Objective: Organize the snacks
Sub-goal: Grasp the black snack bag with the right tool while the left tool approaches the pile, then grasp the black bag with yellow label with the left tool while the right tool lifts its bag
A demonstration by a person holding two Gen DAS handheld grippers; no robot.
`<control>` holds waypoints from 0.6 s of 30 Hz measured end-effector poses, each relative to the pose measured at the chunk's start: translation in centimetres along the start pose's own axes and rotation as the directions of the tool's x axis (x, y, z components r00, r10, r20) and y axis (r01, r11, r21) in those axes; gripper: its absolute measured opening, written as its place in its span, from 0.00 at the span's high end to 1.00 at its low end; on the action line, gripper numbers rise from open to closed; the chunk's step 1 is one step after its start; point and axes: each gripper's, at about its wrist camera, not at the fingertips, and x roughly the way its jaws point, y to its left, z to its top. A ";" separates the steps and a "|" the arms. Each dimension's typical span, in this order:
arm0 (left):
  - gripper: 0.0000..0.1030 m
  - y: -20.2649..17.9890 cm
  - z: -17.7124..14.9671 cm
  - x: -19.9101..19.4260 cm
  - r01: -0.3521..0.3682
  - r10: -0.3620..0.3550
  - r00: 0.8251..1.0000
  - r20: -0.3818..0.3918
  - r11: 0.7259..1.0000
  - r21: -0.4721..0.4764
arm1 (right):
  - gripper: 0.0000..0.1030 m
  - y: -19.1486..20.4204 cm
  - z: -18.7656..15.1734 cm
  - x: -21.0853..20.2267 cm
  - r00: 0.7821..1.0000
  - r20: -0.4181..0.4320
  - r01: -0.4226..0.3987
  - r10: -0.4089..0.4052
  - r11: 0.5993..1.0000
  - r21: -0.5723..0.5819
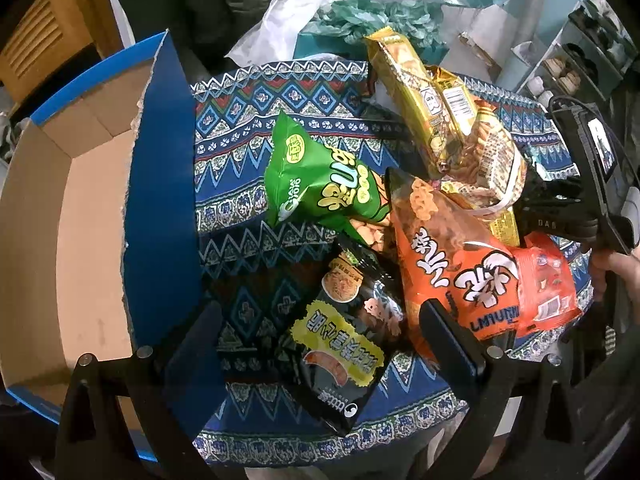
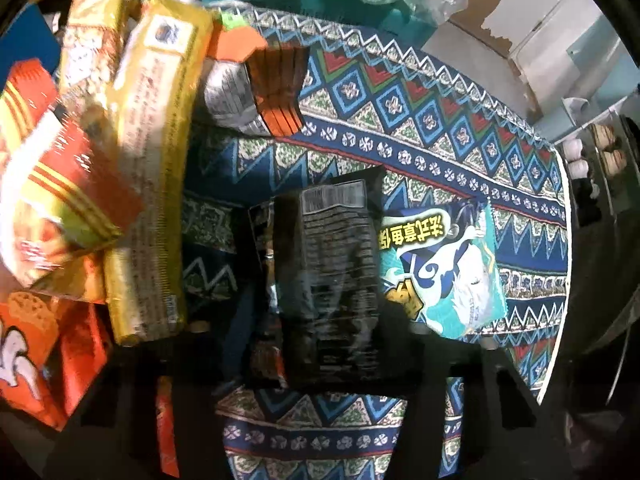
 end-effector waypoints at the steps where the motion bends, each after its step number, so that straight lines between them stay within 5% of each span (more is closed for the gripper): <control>1: 0.03 0.0 -0.1 -0.1 0.003 -0.003 1.000 0.003 1.000 0.001 | 0.59 -0.1 -0.1 -0.3 1.000 0.009 -0.007 0.007 1.000 0.012; 18: 0.02 -2.2 -2.0 1.0 -0.046 0.052 0.998 -0.027 0.979 0.199 | 0.64 -2.7 -0.3 -6.5 0.989 0.122 -0.107 0.088 0.981 0.161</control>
